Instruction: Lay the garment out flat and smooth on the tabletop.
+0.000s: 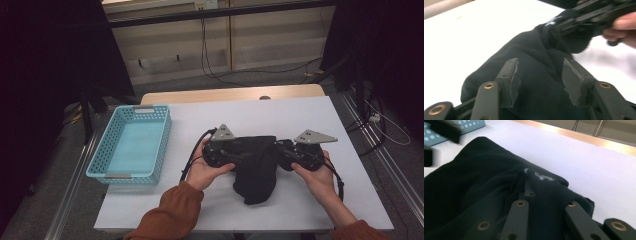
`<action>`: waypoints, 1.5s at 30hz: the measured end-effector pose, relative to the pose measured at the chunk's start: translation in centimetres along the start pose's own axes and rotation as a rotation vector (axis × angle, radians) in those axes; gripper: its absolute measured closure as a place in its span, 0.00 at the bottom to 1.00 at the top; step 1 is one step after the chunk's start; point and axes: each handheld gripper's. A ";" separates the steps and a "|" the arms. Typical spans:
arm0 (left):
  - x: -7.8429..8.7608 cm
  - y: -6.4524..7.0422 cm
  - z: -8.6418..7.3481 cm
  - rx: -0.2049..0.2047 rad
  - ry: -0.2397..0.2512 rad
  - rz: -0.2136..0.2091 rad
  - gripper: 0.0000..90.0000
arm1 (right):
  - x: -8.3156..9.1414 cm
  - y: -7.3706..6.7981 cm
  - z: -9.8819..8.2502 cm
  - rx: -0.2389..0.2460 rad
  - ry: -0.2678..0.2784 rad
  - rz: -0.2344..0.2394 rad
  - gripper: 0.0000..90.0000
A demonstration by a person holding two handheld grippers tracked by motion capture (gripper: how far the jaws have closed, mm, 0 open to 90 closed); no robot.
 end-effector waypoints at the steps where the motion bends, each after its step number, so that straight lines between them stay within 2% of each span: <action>1: 0.0 0.0 0.0 0.000 0.000 0.000 0.51 | 0.0 0.0 0.0 0.000 0.000 0.000 0.92; 2: -1.3 -0.6 0.2 -0.004 -0.026 -0.003 0.50 | 0.0 -0.1 0.0 0.006 -0.003 0.003 0.92; 3: -1.3 -0.6 0.2 -0.004 -0.026 -0.003 0.48 | 0.0 -0.1 0.0 0.006 -0.003 0.003 0.92; 5: -2.5 -1.0 0.3 0.004 -0.032 -0.002 0.48 | 0.0 -0.1 0.0 0.004 -0.003 0.004 0.92; 6: -3.6 -1.2 0.3 0.002 -0.053 -0.007 0.46 | 0.0 0.0 -0.1 0.000 -0.003 0.004 0.92; 7: -3.6 -1.2 0.3 0.002 -0.053 -0.007 0.47 | 0.0 0.0 -0.1 0.000 -0.003 0.004 0.92; 8: -4.2 -1.2 0.3 -0.007 -0.067 -0.018 0.48 | -0.1 0.1 -0.1 -0.002 -0.006 0.005 0.92; 10: -5.6 -1.0 0.2 -0.023 -0.096 -0.012 0.48 | -0.1 0.1 -0.1 0.001 -0.010 0.007 0.92; 13: -6.2 -0.8 0.0 -0.024 -0.106 -0.011 0.46 | -0.1 0.1 -0.1 0.004 -0.012 0.010 0.92; 15: -6.7 -0.5 -0.2 -0.028 -0.143 0.005 0.46 | -0.2 0.1 -0.1 0.007 -0.014 0.010 0.92; 16: -7.0 -0.4 -0.5 -0.022 -0.171 -0.002 0.51 | -0.3 0.1 -0.2 0.006 -0.016 0.009 0.92; 17: -7.0 -0.4 -0.5 -0.022 -0.171 -0.002 0.59 | -0.3 0.1 -0.2 0.006 -0.016 0.009 0.92; 18: -6.9 -0.4 -0.6 -0.020 -0.175 -0.010 0.59 | -0.3 0.1 -0.2 0.006 -0.017 0.008 0.92; 20: -6.7 -0.4 -0.8 -0.019 -0.168 -0.012 0.76 | -0.3 0.1 -0.2 0.004 -0.010 0.003 0.92; 21: -6.2 -0.6 -0.8 0.009 -0.132 -0.023 0.82 | -0.2 0.1 -0.1 0.006 -0.007 0.002 0.92; 24: -5.6 -0.8 -0.9 0.027 -0.107 -0.019 0.84 | -0.2 0.1 0.1 0.004 -0.003 0.002 0.92; 25: -4.8 -1.0 -0.9 0.039 -0.086 -0.012 0.84 | -0.2 0.1 0.3 0.003 0.002 0.002 0.92; 28: -4.0 -1.0 -0.7 0.037 -0.065 -0.002 0.85 | 0.0 -0.1 0.9 0.016 0.011 0.011 0.92; 32: -1.8 -1.3 0.0 0.042 -0.011 0.046 0.85 | 0.2 -0.1 2.0 0.018 0.038 0.011 0.92; 33: -1.8 -1.3 0.0 0.042 -0.011 0.046 0.85 | 0.2 -0.1 2.0 0.018 0.038 0.011 0.92; 35: -1.1 -1.4 0.4 0.038 0.000 0.072 0.85 | 0.1 0.1 2.5 0.000 0.052 0.015 0.92; 36: -0.8 -1.4 0.5 0.045 0.012 0.071 0.85 | -0.1 0.1 3.1 -0.015 0.065 0.021 0.92; 41: 0.2 -1.6 1.0 0.050 0.044 0.074 0.85 | -0.5 -0.1 4.7 -0.019 0.095 0.025 0.92; 42: 0.5 -1.5 1.4 0.055 0.066 0.079 0.85 | -0.8 -0.3 5.6 -0.002 0.100 0.026 0.92; 45: 0.9 -1.5 1.8 0.047 0.079 0.090 0.85 | -0.9 -0.6 6.6 0.018 0.104 0.022 0.92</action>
Point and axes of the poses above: each handheld gripper's, and its own axes: x roughly backward along the jaws, z roughly out of its top, y roughly to its right, and after that the axes turned 13 degrees about -x, right-handed
